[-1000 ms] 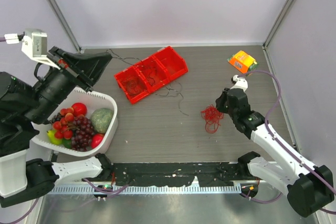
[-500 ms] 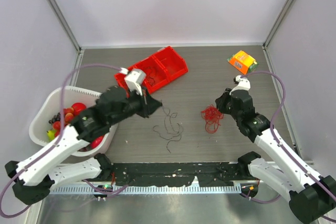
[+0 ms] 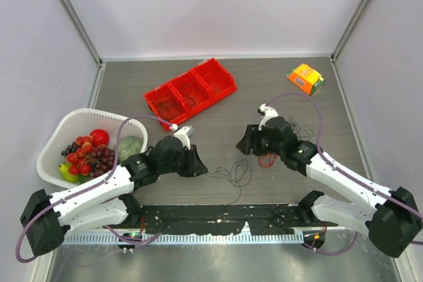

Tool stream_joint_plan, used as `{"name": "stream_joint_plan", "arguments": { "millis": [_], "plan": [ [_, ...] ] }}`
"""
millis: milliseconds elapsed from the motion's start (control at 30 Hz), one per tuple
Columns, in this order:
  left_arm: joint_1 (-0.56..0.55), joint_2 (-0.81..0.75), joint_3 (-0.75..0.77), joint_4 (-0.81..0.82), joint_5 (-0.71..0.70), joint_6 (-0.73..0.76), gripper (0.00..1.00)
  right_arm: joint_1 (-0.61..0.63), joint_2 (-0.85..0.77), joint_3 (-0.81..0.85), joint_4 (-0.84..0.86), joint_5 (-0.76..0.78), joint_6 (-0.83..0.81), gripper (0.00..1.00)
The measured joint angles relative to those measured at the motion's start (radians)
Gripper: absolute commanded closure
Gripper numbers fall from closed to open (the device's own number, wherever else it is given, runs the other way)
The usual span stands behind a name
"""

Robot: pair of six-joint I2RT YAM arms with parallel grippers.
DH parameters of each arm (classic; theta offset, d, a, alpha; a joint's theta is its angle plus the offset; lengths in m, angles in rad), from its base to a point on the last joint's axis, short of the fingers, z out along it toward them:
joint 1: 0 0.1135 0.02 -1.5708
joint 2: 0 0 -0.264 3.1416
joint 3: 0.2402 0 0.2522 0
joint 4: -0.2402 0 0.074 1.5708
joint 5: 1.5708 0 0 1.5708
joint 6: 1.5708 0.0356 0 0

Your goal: Untangle the cables

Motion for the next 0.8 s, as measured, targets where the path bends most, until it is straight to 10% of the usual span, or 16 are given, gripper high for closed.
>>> {"name": "stream_joint_plan", "arguments": {
  "millis": [333,800],
  "plan": [
    [0.000,-0.055,0.001,-0.055,-0.034,0.013,0.01,0.153,0.140,0.000,0.012,-0.050,0.032,0.20],
    [0.000,-0.380,0.214,-0.381,-0.226,0.065,0.00,0.210,0.278,0.040,-0.141,0.085,0.225,0.15]
  ]
}}
